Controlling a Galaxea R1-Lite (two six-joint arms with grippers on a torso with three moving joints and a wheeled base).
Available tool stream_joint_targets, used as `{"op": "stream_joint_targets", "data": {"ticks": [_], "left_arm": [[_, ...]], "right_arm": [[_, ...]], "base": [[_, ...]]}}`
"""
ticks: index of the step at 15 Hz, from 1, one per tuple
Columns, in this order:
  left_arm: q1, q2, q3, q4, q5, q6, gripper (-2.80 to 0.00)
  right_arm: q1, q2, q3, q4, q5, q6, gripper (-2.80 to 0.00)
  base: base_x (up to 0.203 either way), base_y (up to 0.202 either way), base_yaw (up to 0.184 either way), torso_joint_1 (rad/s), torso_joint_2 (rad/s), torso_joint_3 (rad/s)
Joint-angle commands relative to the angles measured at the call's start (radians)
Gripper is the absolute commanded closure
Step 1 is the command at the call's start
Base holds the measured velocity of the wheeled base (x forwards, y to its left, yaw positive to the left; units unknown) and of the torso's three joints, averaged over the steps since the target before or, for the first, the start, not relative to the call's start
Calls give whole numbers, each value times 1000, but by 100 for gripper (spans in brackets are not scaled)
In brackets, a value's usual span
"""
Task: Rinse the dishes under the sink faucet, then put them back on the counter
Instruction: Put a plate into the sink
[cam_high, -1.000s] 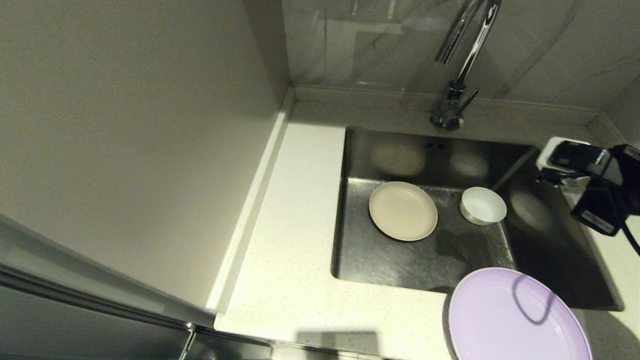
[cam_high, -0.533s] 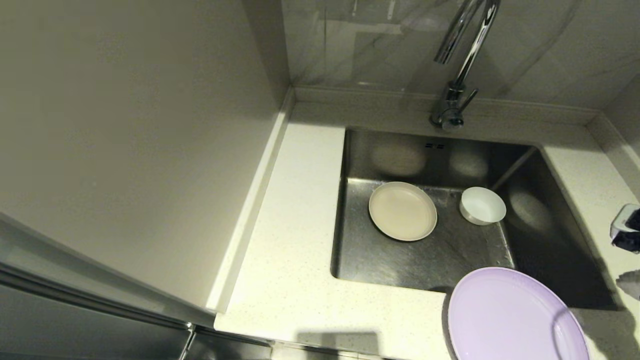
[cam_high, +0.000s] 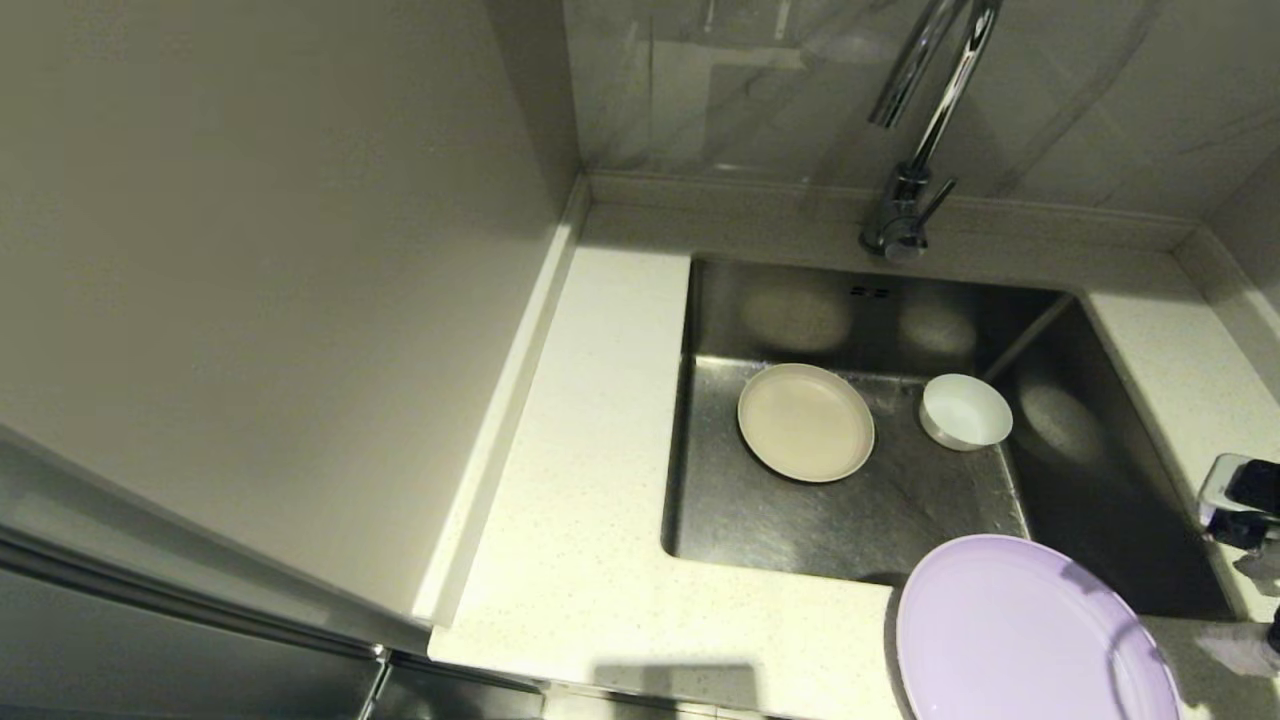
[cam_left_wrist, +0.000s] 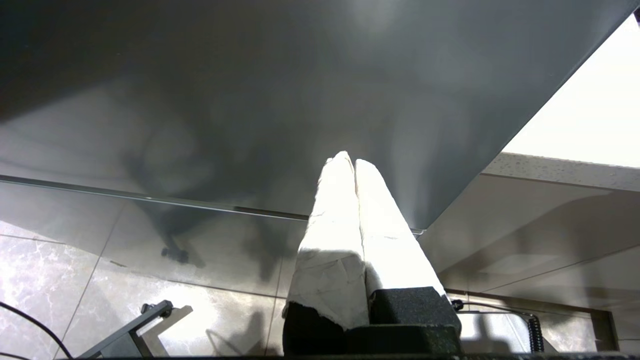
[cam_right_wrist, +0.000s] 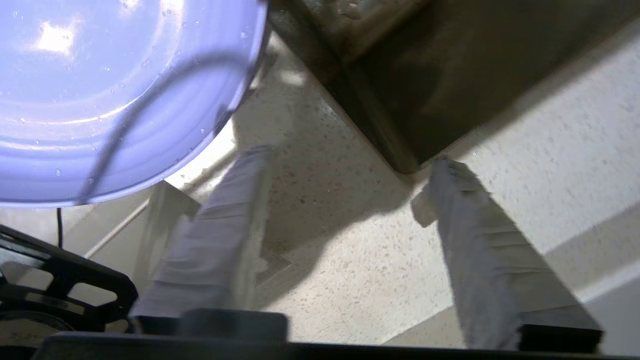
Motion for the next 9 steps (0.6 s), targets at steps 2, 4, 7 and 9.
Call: {"op": "stream_joint_targets", "data": {"ticks": [2,4,7,9], "left_arm": [[0,-3,0,0,0,1,0],[-2,-3,0,0,0,0,0],[0,-3,0,0,0,0,0],[0,-3,0,0,0,0,0]], "right_arm": [[14,53,-16,-4,20,-30,-280],[40,65,-28,-26,38,-32,-280],[67,79,-52,-75,51,-35,-280],[81,81,-52,-74,58,-52,-280]], "base": [[0,0,0,0,0,0],[0,0,0,0,0,0],[0,0,0,0,0,0],[0,0,0,0,0,0]]}}
